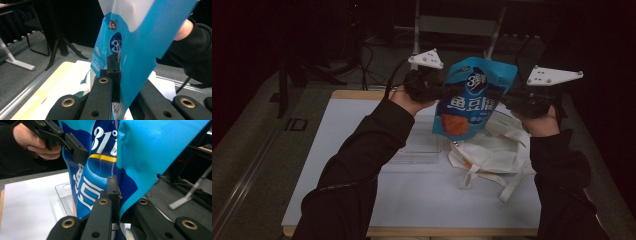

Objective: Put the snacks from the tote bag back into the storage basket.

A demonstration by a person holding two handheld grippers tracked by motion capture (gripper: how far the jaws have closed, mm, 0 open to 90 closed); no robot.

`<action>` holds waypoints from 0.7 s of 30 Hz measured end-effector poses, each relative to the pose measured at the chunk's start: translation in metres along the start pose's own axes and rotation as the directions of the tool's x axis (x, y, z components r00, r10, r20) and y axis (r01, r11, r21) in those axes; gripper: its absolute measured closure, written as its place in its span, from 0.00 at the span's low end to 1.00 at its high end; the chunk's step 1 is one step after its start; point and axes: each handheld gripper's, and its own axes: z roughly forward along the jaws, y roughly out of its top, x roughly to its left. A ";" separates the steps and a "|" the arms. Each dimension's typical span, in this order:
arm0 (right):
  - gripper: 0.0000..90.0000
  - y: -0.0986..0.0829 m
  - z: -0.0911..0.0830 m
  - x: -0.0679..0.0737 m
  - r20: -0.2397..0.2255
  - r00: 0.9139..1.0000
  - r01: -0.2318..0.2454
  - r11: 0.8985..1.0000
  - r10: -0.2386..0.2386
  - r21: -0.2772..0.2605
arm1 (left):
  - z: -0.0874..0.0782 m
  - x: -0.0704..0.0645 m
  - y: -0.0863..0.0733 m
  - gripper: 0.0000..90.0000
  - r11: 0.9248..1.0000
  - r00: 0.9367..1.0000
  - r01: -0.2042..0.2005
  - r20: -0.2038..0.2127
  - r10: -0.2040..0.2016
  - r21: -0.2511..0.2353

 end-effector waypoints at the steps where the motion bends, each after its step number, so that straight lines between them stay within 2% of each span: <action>1: 0.99 0.001 0.002 0.001 -0.007 1.000 0.000 1.000 0.000 -0.001 | -0.005 0.001 -0.002 1.00 1.000 1.000 0.000 -0.003 0.000 0.001; 13: 0.99 0.016 0.044 0.017 -0.061 0.998 0.030 1.000 -0.030 0.004 | -0.046 0.011 -0.021 1.00 1.000 0.999 0.017 -0.036 -0.017 0.005; 17: 0.99 0.022 0.058 0.024 -0.080 0.996 0.040 0.999 -0.039 0.008 | -0.063 0.015 -0.031 1.00 1.000 0.999 0.015 -0.036 -0.015 -0.007; 19: 0.99 0.023 0.063 0.026 -0.087 0.995 0.044 0.999 -0.043 0.008 | -0.066 0.016 -0.033 1.00 1.000 0.999 0.018 -0.037 -0.018 -0.010; 20: 0.99 0.024 0.066 0.028 -0.090 0.995 0.046 0.999 -0.045 0.009 | -0.074 0.019 -0.038 1.00 1.000 0.999 0.012 -0.035 -0.012 -0.014; 21: 0.99 0.027 0.074 0.031 -0.101 0.994 0.049 0.999 -0.047 0.012 | -0.077 0.020 -0.041 1.00 1.000 0.999 0.021 -0.028 -0.021 -0.018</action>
